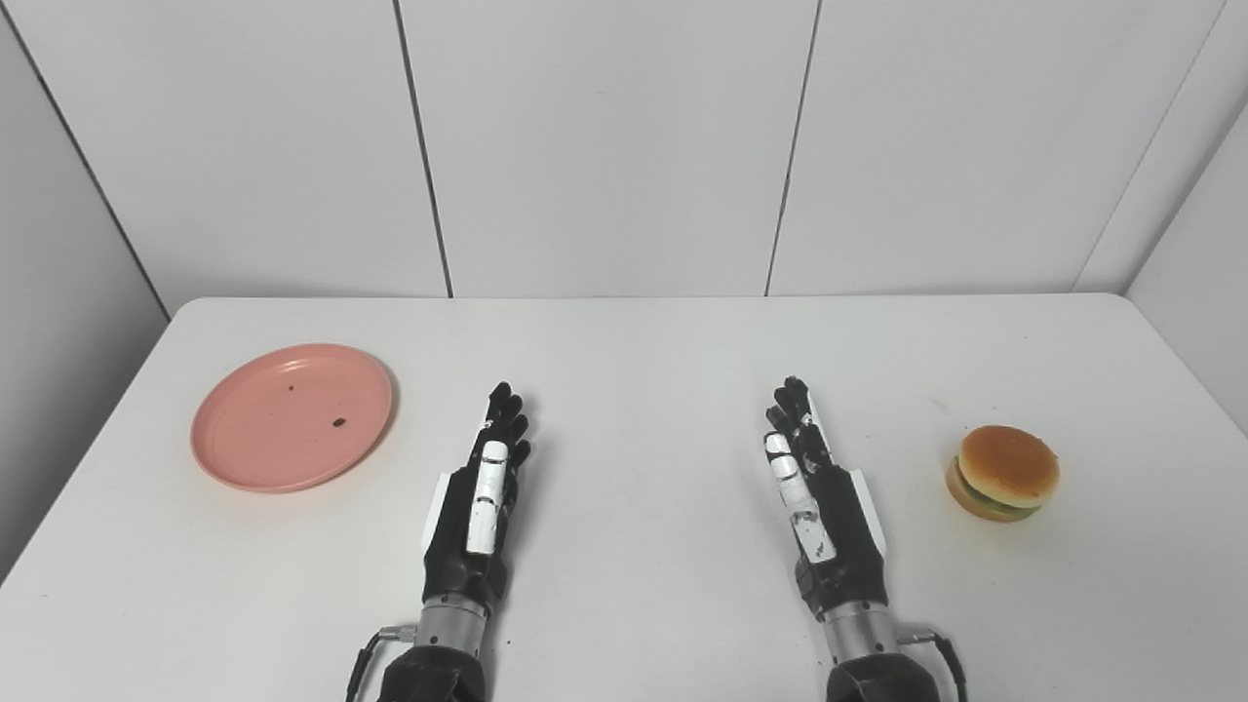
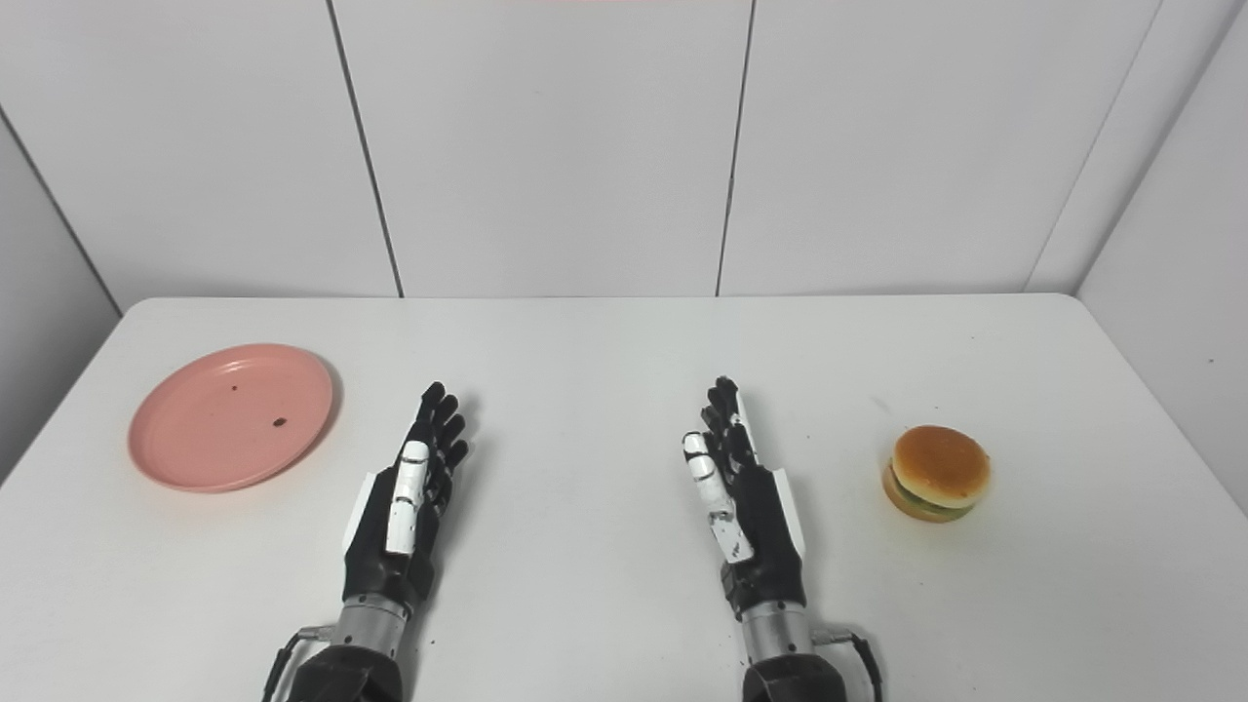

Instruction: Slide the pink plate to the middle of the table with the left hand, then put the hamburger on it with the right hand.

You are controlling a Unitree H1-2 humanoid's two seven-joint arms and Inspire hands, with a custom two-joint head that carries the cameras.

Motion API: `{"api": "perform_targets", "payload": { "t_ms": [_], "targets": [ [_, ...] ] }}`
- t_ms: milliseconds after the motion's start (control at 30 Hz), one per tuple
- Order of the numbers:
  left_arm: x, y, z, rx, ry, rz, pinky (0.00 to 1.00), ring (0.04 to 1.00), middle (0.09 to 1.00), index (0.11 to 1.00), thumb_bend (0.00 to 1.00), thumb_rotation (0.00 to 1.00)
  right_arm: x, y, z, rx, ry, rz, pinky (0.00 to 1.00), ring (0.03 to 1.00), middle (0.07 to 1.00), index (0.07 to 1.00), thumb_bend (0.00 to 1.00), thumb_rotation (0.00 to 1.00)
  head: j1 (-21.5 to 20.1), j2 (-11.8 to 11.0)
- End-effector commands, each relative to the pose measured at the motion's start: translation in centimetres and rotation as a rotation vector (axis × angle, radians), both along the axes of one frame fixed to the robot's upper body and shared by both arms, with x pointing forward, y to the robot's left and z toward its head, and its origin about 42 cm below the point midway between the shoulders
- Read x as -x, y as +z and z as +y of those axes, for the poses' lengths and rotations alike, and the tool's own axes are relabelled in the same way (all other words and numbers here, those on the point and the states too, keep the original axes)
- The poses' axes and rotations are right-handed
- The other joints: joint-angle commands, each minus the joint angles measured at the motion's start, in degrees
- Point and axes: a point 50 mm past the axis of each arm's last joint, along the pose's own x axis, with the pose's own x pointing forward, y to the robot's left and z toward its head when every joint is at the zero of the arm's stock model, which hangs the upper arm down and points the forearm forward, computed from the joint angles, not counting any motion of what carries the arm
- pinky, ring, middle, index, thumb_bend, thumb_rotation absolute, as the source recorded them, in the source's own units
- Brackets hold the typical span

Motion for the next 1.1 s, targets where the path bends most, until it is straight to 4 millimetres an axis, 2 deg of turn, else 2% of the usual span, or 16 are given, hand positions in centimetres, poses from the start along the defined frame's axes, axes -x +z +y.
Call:
{"api": "perform_targets", "payload": {
  "t_ms": [0,667,1067],
  "targets": [
    [2.21,-4.32,1.76,-0.033,0.009,0.141,1.00,1.000,1.000,1.000,0.54,1.00,0.63,-1.46,0.01,-0.007,0.004,0.031,1.00,1.000,1.000,1.000,0.61,0.77,0.07,0.02],
    [1.98,-4.55,1.93,-0.050,0.010,0.139,1.00,1.000,1.000,1.000,0.55,1.00,0.36,-1.80,0.05,0.009,0.004,0.023,1.00,1.000,1.000,1.000,0.63,0.78,-0.34,-0.77],
    [2.00,-4.61,2.08,-0.054,0.009,0.138,1.00,1.000,1.000,1.000,0.55,1.00,0.38,-1.82,0.19,0.010,-0.001,0.025,1.00,1.000,1.000,1.000,0.64,0.78,-0.38,-0.41]
  ]
}}
